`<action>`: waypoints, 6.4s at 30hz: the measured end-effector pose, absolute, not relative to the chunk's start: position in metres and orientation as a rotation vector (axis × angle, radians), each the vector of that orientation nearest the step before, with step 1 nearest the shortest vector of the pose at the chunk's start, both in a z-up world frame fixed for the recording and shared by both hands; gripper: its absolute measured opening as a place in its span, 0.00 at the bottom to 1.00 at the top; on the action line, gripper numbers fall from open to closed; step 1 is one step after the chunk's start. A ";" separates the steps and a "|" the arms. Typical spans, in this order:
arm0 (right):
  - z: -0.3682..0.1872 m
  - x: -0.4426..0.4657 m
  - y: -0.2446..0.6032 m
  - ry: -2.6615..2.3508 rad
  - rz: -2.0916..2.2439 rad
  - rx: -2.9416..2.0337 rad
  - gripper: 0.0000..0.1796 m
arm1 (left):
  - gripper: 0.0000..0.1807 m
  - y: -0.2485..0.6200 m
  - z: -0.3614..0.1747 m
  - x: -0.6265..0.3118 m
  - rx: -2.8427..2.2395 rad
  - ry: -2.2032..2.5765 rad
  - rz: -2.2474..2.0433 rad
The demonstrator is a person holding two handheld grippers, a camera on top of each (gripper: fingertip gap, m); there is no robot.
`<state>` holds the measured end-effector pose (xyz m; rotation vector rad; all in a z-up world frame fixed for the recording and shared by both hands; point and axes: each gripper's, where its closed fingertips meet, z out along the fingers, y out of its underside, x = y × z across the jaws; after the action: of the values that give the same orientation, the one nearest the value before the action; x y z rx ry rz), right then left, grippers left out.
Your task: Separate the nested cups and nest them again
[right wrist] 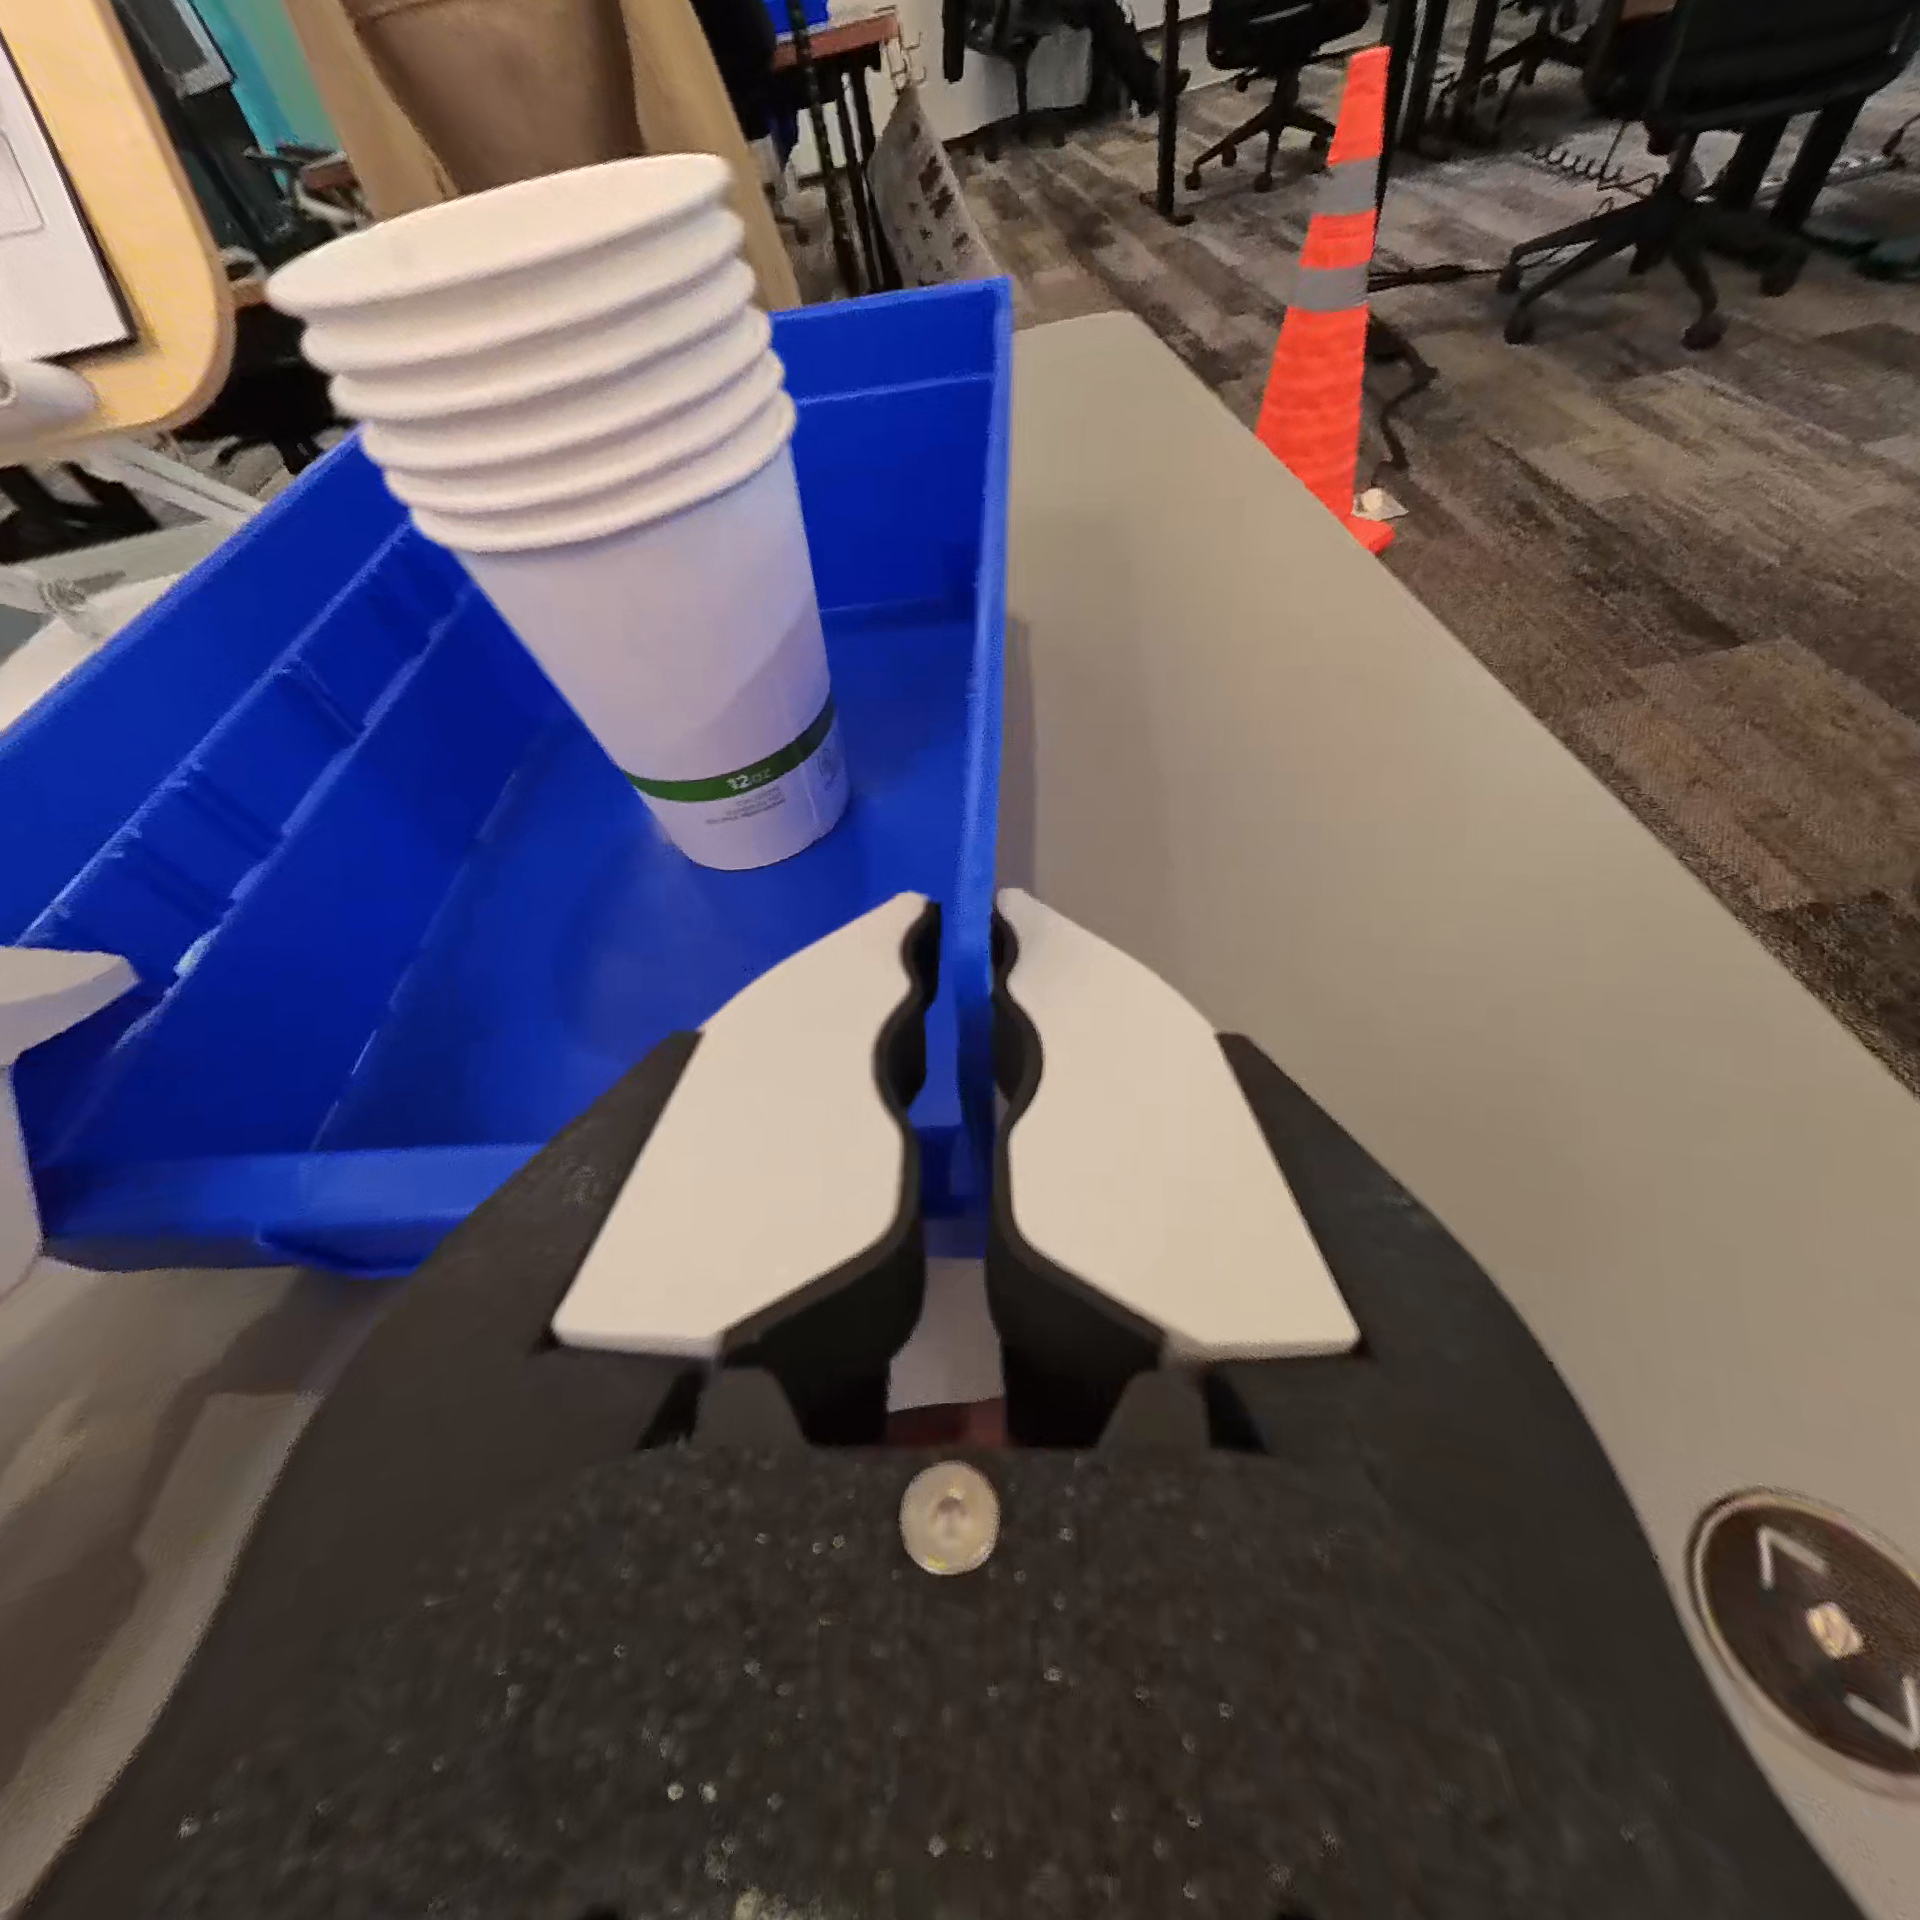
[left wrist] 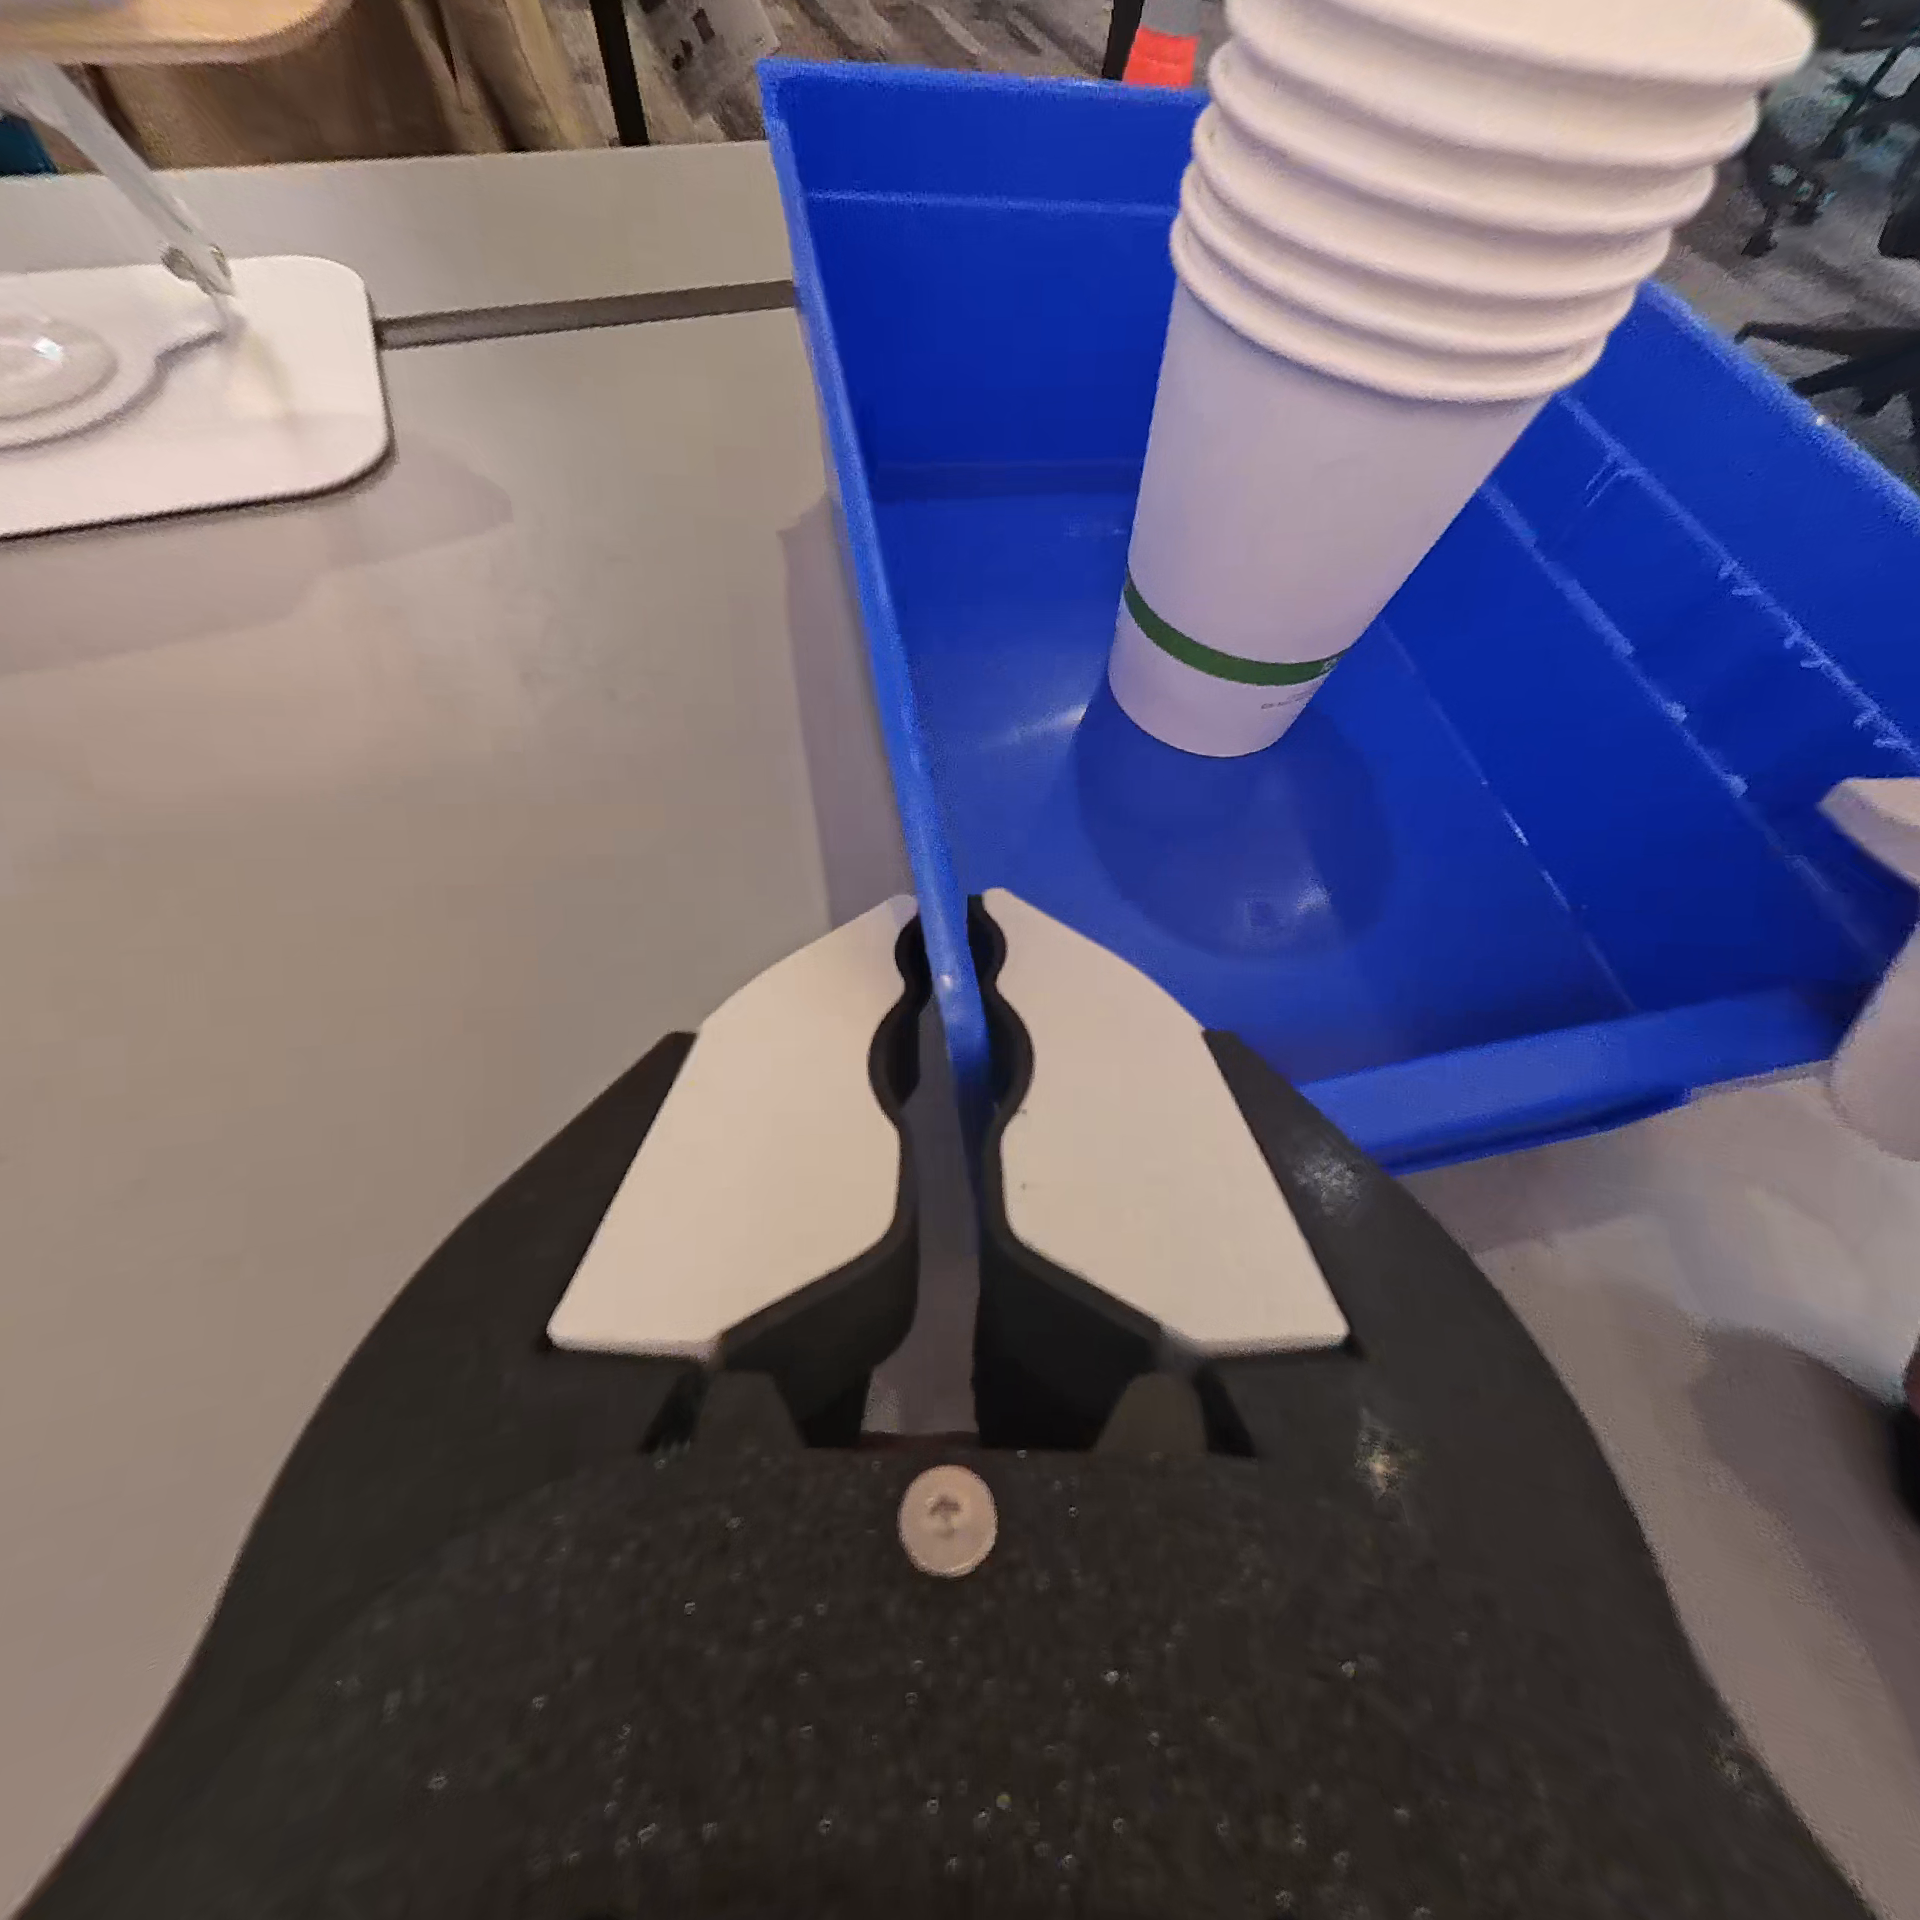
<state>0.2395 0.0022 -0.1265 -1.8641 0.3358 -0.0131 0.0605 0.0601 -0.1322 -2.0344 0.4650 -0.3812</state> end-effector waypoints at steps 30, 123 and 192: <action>-0.126 -0.044 0.033 0.031 0.175 -1.907 0.18 | 0.15 0.055 -0.129 -0.242 -2.049 0.272 -0.289; -0.126 0.276 0.023 0.078 -0.039 -2.023 0.02 | 0.05 0.039 -0.135 0.085 -1.889 0.583 -0.311; -0.101 -0.308 0.049 -0.300 0.302 -1.852 0.24 | 0.27 0.068 -0.111 -0.542 -1.999 -0.022 0.029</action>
<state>-0.3075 0.0490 -0.1009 -1.8522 -0.3004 0.3019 -0.5419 0.0681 -0.1107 -1.9992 -0.0221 0.0289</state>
